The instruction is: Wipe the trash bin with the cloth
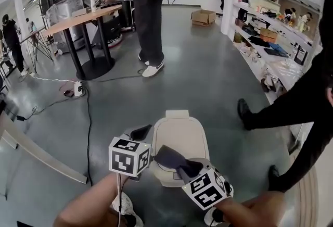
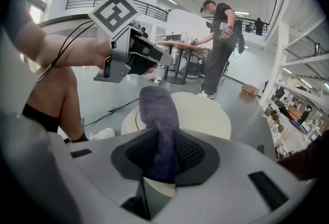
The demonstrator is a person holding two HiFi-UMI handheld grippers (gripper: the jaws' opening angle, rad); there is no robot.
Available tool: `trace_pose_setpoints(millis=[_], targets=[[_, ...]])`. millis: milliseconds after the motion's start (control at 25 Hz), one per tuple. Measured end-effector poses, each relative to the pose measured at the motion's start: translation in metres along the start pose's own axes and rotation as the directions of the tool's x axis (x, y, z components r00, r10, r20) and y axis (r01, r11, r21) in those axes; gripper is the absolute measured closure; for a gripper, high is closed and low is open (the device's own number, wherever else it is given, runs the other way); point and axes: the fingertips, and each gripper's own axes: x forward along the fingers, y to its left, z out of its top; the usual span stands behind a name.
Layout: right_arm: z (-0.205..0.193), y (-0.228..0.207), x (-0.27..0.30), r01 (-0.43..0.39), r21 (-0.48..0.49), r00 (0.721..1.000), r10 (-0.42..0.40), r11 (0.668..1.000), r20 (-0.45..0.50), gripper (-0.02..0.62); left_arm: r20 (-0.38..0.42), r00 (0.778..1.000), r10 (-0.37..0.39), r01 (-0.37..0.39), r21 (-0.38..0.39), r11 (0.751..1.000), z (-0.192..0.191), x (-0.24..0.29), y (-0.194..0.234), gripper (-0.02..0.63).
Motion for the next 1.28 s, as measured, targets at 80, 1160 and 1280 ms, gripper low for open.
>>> trace_pose_setpoints(millis=[80, 1160, 1280], targets=[[-0.005, -0.006, -0.004, 0.017, 0.016, 1.000, -0.017, 1.000, 0.003, 0.497, -0.001, 1.000, -0.008, 0.008, 0.001, 1.000, 0.001, 0.003, -0.006, 0.607], [-0.063, -0.068, -0.038, 0.201, 0.182, 0.980, -0.196, 0.963, -0.044, 0.497, 0.106, 0.994, 0.041, -0.042, 0.010, 0.999, 0.024, -0.040, -0.031, 0.607], [-0.063, -0.070, -0.040, 0.211, 0.198, 0.977, -0.209, 0.957, -0.028, 0.497, 0.105, 0.994, 0.039, -0.040, 0.005, 0.999, 0.018, -0.046, -0.037, 0.608]])
